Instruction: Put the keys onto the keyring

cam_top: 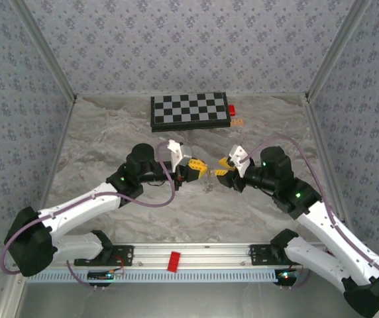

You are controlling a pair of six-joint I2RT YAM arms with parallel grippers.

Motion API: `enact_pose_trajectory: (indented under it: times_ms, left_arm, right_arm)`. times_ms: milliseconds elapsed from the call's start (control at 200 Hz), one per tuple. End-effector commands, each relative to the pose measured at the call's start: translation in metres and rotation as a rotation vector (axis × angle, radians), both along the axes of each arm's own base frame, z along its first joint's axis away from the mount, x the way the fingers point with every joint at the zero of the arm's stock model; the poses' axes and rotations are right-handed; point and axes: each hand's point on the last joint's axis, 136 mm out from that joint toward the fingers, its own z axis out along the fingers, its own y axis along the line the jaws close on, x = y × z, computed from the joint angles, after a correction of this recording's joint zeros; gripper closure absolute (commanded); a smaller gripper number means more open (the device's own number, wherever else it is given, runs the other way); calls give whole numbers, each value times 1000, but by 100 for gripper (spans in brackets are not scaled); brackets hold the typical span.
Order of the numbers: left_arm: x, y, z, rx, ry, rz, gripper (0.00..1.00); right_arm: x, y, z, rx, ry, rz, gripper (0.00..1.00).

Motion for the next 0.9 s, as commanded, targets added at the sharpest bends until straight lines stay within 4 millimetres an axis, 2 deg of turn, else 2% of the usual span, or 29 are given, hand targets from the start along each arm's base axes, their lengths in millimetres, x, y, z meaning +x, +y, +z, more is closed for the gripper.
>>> enact_pose_trajectory:
  times_ms: [0, 135, 435, 540, 735, 895]
  left_arm:
    - [11, -1, 32, -134, -33, 72, 100]
    - [19, 1, 43, -211, -31, 114, 100]
    - [16, -3, 48, -219, -30, 79, 100]
    - [14, -4, 47, -215, -27, 70, 100]
    - [11, -4, 49, -217, -29, 59, 100]
    - [10, -4, 52, -223, -32, 55, 100]
  right_arm:
    - [12, 0, 36, 178, -75, -64, 64]
    - [15, 2, 43, 249, -95, -73, 64]
    - [19, 9, 42, 262, -98, -55, 62]
    - [20, 8, 40, 255, -100, -62, 69]
    - [22, 8, 34, 240, -89, -69, 74]
    - [22, 11, 27, 229, -69, -55, 85]
